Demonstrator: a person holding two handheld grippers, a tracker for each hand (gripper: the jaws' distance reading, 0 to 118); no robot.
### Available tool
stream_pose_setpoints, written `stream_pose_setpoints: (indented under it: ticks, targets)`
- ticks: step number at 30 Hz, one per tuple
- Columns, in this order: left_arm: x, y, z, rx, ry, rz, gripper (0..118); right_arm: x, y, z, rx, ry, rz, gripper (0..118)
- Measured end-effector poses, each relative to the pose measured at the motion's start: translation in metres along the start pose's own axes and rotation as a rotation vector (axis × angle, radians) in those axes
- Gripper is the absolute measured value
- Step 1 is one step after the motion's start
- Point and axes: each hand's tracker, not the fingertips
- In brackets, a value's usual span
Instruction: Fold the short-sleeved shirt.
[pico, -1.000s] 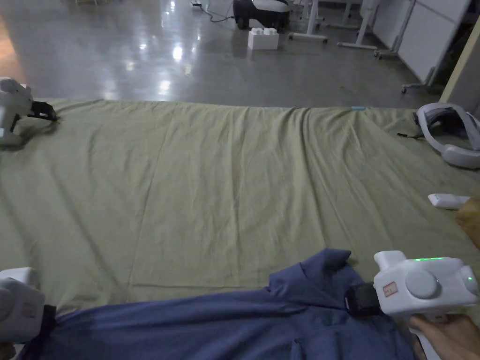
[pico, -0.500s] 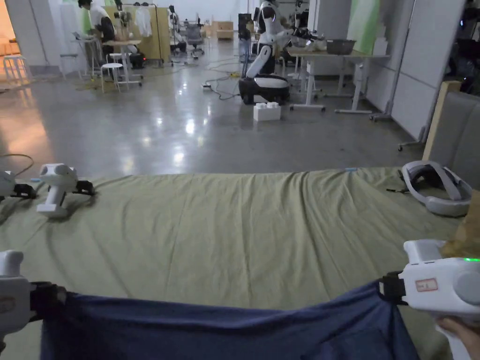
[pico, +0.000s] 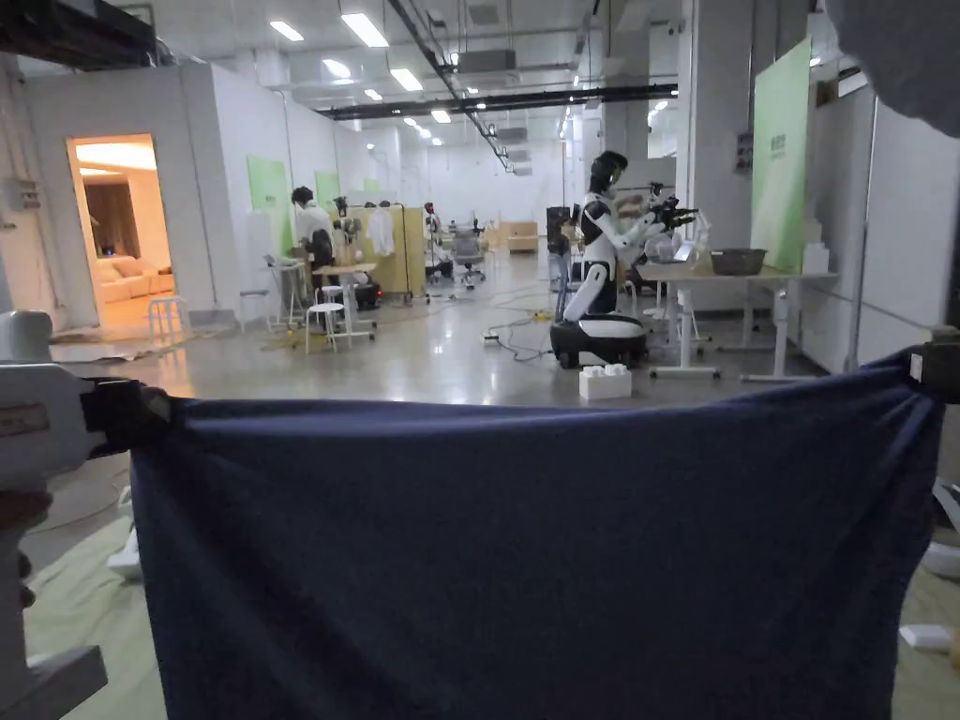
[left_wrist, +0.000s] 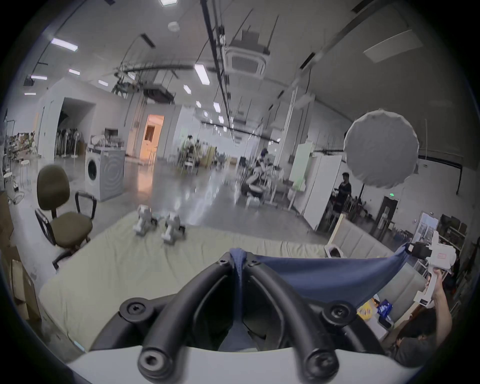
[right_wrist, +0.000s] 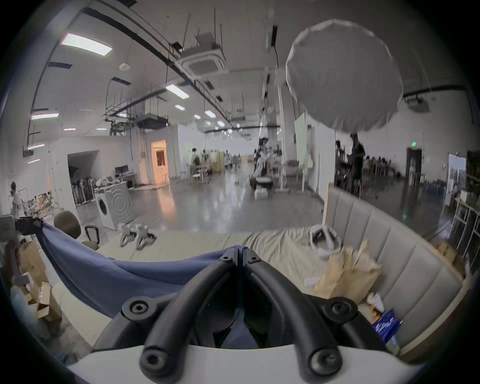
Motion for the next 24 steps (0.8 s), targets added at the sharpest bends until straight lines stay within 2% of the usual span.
stream_pose_setpoints:
  ticks: [3,8,21,22,24]
  targets:
    - [0.013,0.025,0.002,0.041,0.009,-0.022,7,-0.011,0.028,0.002,0.054,-0.054,0.05,4]
    - [0.03,0.043,0.012,0.179,0.043,-0.07,7,-0.018,0.05,0.004,0.115,-0.088,0.065,4]
    - [0.029,0.061,-0.007,0.187,0.085,-0.111,7,-0.007,0.077,-0.023,0.176,-0.132,0.101,4]
    - [0.028,0.062,-0.01,0.187,0.086,-0.104,7,-0.026,0.078,-0.018,0.175,-0.134,0.102,4]
    - [0.026,0.063,-0.018,0.185,0.087,-0.103,7,-0.028,0.079,-0.024,0.178,-0.135,0.111,4]
